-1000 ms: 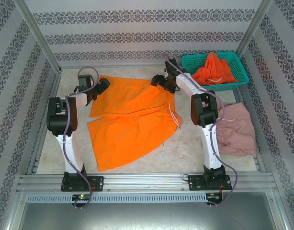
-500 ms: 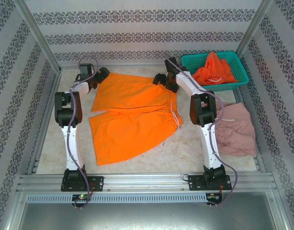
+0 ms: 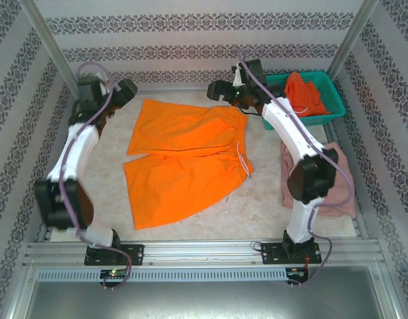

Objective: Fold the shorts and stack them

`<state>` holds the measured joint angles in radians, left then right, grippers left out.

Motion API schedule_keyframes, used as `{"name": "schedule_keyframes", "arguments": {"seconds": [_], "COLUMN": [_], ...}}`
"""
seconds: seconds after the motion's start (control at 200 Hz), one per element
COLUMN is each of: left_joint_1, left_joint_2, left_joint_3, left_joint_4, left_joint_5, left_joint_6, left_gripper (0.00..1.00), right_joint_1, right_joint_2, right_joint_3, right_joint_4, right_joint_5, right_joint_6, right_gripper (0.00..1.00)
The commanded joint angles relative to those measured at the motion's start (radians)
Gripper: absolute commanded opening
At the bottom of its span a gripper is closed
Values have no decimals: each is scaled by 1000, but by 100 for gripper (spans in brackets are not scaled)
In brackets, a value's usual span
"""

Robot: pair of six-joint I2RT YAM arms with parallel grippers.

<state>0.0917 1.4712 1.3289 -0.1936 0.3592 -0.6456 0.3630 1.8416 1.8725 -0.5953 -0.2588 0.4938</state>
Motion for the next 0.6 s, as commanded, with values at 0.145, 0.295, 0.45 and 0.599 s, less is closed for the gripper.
{"name": "schedule_keyframes", "arguments": {"seconds": [0.145, 0.295, 0.45, 0.599], "left_joint_1": [-26, -68, -98, -113], "left_joint_2": [-405, -542, -637, -663], "left_joint_3": [-439, -597, -710, -738], "left_joint_4": [-412, -596, -724, -790], "left_joint_5": [-63, -65, -60, -19], "left_joint_6": [-116, -201, -292, -351], "left_gripper": [89, 83, 82, 77], "right_joint_1": [111, 123, 121, 107], "right_joint_2": [-278, -410, -503, -522], "right_joint_3": [-375, -583, -733, -785], "right_joint_4": [137, 244, 343, 357], "right_joint_5": [72, 47, 88, 113], "right_joint_6": [-245, -235, -222, -222], "right_gripper": [98, 98, 97, 98]}}
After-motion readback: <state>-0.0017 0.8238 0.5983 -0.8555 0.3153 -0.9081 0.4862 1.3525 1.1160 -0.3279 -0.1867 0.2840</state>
